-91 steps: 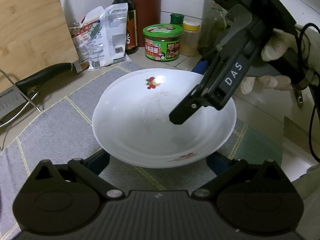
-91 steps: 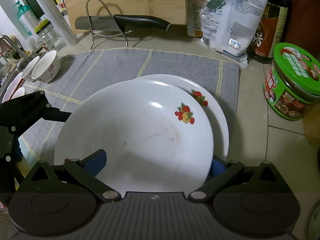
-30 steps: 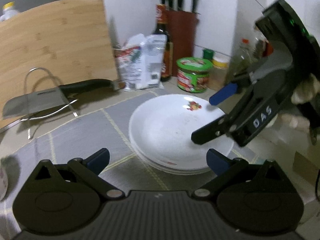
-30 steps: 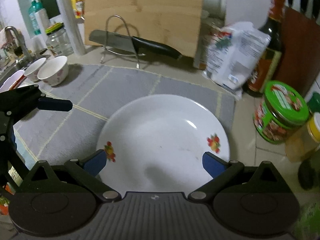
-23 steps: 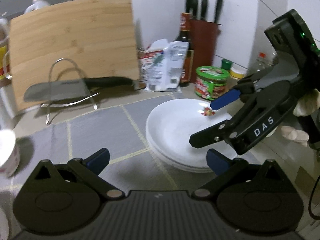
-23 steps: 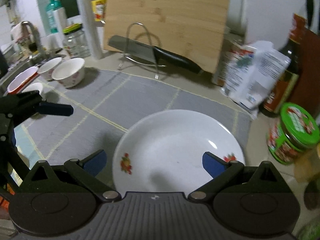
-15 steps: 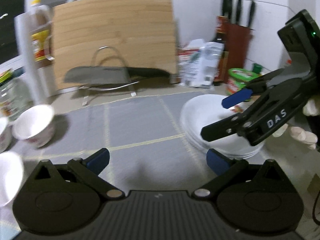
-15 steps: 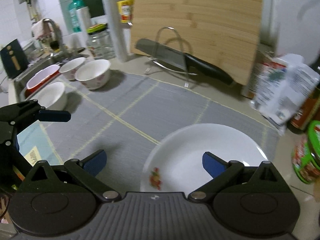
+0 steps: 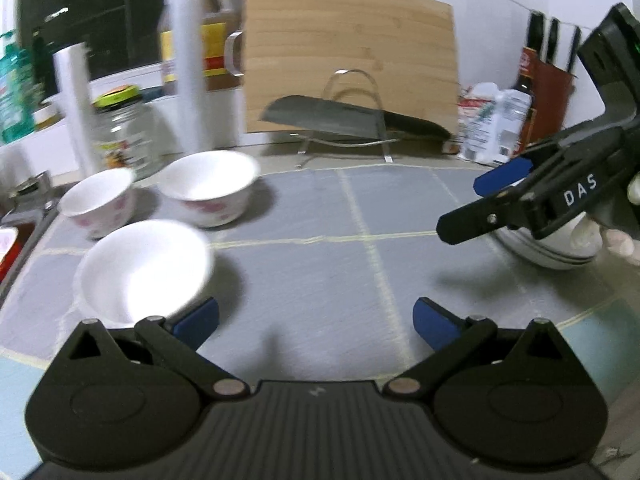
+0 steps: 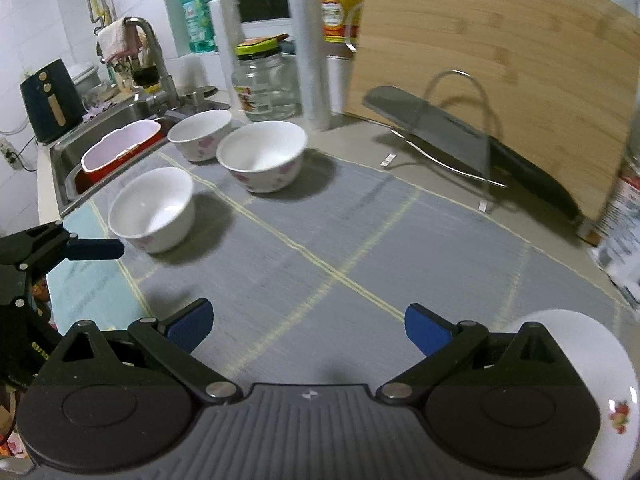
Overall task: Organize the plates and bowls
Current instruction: 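Move the right gripper toward the white flowered bowls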
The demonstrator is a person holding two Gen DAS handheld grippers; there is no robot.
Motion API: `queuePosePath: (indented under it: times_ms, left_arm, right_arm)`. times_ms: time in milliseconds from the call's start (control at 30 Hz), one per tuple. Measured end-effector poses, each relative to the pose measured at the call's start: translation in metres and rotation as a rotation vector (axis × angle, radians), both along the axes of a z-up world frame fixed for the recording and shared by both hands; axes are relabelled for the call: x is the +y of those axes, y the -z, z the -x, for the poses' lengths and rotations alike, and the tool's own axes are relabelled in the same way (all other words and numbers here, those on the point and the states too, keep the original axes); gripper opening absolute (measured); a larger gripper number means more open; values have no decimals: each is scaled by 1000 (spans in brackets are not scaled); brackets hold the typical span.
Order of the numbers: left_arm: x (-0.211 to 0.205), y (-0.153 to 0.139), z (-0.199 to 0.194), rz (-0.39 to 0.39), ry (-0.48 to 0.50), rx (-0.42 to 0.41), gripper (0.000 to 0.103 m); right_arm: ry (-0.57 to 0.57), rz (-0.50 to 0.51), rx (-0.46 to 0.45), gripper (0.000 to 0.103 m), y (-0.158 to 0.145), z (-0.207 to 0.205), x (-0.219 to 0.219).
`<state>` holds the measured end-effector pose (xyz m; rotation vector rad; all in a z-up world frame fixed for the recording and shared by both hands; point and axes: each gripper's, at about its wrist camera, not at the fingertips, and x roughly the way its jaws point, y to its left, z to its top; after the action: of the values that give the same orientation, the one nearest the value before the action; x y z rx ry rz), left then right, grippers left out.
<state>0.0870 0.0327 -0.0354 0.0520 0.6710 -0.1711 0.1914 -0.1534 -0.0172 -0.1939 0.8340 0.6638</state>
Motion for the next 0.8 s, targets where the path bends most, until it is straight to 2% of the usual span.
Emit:
queuePosePath:
  times_ms: [100,233,433,800]
  left_arm:
    - [27,3,5,16,-9,-2,102]
    - [54,10,8,-18,-48,-17,102]
    - [87,18,7,-25,-56,-28,102]
    - [111,33,-7,-39,-36,-25,102]
  right_arm:
    - [2,0,9,103,3,1,27]
    - [-4,9,12,103,6,3,61]
    - [-7,20,16,103,11,3,99]
    - [-21,-3,10,103,16,-6,137]
